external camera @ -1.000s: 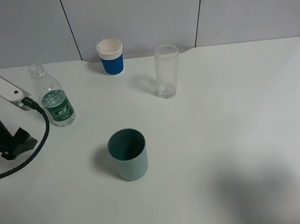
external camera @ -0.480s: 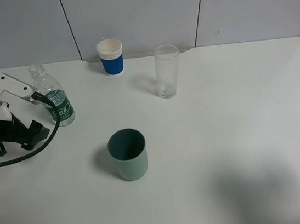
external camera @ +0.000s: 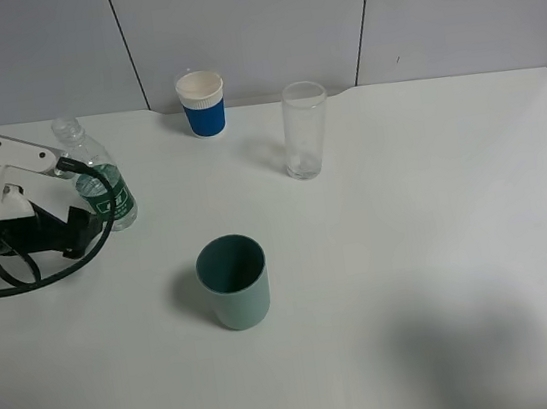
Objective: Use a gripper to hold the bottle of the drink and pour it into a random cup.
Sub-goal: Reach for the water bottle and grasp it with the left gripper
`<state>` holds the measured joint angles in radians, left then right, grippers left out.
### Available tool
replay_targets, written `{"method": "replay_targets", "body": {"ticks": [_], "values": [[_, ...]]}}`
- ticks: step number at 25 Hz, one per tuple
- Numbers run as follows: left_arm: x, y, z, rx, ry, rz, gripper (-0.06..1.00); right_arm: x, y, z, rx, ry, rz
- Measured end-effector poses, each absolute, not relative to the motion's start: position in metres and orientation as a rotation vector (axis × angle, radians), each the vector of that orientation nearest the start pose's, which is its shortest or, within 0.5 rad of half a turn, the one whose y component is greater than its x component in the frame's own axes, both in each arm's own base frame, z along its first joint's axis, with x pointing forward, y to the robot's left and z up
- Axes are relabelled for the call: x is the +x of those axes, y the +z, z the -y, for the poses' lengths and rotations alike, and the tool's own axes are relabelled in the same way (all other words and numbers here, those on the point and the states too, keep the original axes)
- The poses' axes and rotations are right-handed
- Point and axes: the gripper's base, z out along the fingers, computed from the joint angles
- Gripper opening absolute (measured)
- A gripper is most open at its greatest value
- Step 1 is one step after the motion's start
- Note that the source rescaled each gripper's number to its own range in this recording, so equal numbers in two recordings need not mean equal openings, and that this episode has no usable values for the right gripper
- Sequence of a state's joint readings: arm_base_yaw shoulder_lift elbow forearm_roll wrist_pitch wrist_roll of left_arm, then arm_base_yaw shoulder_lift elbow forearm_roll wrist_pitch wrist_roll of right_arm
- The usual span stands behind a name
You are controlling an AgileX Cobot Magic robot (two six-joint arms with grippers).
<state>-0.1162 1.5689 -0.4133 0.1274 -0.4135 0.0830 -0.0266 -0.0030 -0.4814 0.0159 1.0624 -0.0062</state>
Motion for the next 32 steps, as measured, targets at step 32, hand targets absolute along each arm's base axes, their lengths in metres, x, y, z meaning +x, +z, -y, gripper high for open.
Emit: {"method": "replay_targets", "body": {"ticks": [32], "values": [[0.282, 0.1, 0.05, 0.265, -0.358, -1.868, 0.97, -0.003, 0.272, -0.001, 0.02, -0.001, -2.061]]}}
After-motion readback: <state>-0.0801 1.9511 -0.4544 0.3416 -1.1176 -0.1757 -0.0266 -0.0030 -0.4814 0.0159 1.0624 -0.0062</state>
